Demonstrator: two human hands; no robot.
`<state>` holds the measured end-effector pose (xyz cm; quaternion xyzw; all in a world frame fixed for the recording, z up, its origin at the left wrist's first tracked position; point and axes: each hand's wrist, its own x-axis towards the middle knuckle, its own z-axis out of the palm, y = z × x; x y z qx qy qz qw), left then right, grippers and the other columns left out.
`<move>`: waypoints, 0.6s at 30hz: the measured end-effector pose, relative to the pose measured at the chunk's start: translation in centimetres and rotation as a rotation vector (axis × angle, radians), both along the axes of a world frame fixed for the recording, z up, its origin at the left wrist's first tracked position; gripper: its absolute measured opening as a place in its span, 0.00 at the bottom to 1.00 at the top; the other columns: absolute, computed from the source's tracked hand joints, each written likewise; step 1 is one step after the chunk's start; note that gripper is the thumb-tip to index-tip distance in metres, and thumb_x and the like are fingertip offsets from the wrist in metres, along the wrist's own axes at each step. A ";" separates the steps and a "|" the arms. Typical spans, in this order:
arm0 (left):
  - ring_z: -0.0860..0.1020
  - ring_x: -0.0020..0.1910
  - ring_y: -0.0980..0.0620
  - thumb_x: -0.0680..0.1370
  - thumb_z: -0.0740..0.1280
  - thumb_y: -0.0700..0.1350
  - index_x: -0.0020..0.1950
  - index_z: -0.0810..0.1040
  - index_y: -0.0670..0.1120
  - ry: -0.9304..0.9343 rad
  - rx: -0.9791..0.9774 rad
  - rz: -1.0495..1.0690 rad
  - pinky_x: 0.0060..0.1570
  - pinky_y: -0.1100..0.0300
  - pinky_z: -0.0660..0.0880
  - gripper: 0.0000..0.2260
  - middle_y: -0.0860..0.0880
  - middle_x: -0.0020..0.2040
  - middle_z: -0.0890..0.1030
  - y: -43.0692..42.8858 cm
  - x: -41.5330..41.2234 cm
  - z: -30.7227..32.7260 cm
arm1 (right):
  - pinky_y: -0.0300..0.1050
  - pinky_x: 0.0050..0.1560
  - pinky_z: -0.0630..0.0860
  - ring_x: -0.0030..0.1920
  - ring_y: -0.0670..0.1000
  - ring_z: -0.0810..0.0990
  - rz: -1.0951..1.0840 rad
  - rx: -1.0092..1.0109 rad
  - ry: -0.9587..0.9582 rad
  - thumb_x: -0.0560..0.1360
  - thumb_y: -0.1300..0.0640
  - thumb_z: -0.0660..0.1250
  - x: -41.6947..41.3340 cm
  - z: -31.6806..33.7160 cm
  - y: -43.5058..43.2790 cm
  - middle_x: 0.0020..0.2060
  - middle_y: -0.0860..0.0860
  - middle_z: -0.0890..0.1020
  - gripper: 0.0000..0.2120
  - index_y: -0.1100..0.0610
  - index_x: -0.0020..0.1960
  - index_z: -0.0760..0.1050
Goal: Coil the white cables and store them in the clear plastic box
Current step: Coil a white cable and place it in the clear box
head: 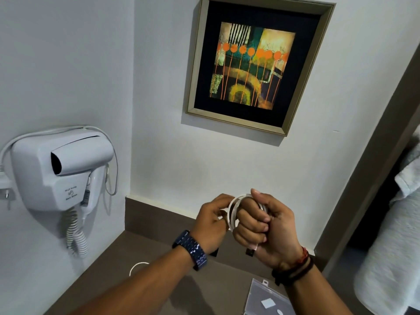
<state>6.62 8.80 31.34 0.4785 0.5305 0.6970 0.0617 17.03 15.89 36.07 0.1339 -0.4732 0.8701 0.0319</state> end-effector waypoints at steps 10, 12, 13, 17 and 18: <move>0.80 0.46 0.49 0.73 0.63 0.52 0.51 0.81 0.39 -0.424 -0.028 -0.383 0.47 0.58 0.79 0.18 0.46 0.43 0.84 0.1 0.6 -0.7 | 0.37 0.19 0.50 0.16 0.48 0.52 -0.106 -0.050 -0.001 0.74 0.53 0.61 0.6 -1.0 1.9 0.17 0.49 0.56 0.22 0.53 0.25 0.55; 0.79 0.46 0.46 0.70 0.68 0.57 0.50 0.81 0.40 -0.363 -0.054 -0.362 0.50 0.50 0.77 0.21 0.44 0.44 0.83 0.3 0.4 -0.9 | 0.37 0.20 0.49 0.16 0.48 0.51 -0.112 -0.049 0.000 0.74 0.53 0.61 0.6 -1.2 2.0 0.17 0.49 0.56 0.23 0.54 0.25 0.55; 0.79 0.46 0.46 0.68 0.71 0.56 0.50 0.82 0.42 -0.322 -0.067 -0.338 0.51 0.48 0.76 0.20 0.45 0.44 0.83 0.4 0.4 -0.9 | 0.37 0.20 0.50 0.16 0.48 0.52 -0.115 -0.047 -0.001 0.74 0.53 0.61 0.6 -1.2 2.1 0.17 0.49 0.56 0.23 0.54 0.25 0.55; 0.81 0.41 0.54 0.67 0.71 0.46 0.44 0.83 0.46 -0.291 -0.092 -0.264 0.43 0.63 0.78 0.08 0.53 0.38 0.85 0.6 0.2 -0.6 | 0.38 0.19 0.54 0.16 0.48 0.53 -0.107 -0.055 -0.004 0.75 0.54 0.59 0.8 -1.8 2.6 0.17 0.49 0.56 0.22 0.54 0.25 0.56; 0.80 0.40 0.56 0.69 0.70 0.43 0.43 0.83 0.46 -0.280 -0.106 -0.259 0.42 0.65 0.77 0.05 0.54 0.37 0.84 0.6 0.3 -0.5 | 0.38 0.19 0.54 0.15 0.48 0.53 -0.113 -0.054 -0.008 0.75 0.54 0.58 0.8 -1.9 2.7 0.17 0.49 0.56 0.22 0.54 0.25 0.56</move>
